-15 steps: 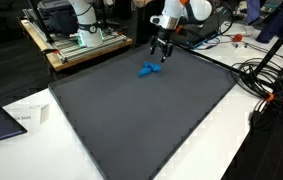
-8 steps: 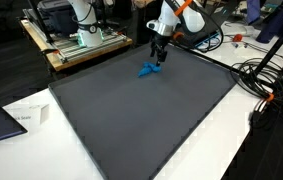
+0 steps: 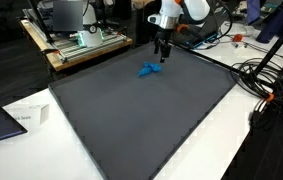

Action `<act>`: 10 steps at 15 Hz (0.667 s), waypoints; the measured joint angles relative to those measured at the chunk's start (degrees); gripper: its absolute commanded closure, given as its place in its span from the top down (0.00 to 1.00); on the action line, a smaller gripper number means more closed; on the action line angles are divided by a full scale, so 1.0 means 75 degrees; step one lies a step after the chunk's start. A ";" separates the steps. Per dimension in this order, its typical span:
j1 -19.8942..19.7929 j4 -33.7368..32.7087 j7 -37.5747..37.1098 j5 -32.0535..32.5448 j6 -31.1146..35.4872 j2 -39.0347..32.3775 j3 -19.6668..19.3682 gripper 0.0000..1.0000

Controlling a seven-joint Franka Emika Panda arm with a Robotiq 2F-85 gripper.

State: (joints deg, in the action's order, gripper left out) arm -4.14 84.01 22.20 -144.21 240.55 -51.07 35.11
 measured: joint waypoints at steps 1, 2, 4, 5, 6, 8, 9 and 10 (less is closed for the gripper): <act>-0.0189 0.0149 0.0084 0.0001 -0.0098 0.0051 0.0136 1.00; -0.0403 0.0348 0.0159 0.0003 -0.0236 0.0121 0.0281 1.00; -0.0912 0.0893 0.0331 0.0009 -0.0726 0.0319 0.0587 1.00; -0.1192 0.1214 0.0411 0.0011 -0.1029 0.0438 0.0735 1.00; -0.1493 0.1573 0.0462 0.0013 -0.1360 0.0567 0.0885 1.00; -0.2131 0.2375 0.0566 0.0018 -0.2098 0.0856 0.1176 1.00; -0.2445 0.2784 0.0604 0.0021 -0.2475 0.1008 0.1291 1.00; -0.2776 0.3213 0.0656 0.0024 -0.2863 0.1170 0.1409 1.00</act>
State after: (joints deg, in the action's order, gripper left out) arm -24.95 108.11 27.12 -144.03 219.08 -42.30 45.67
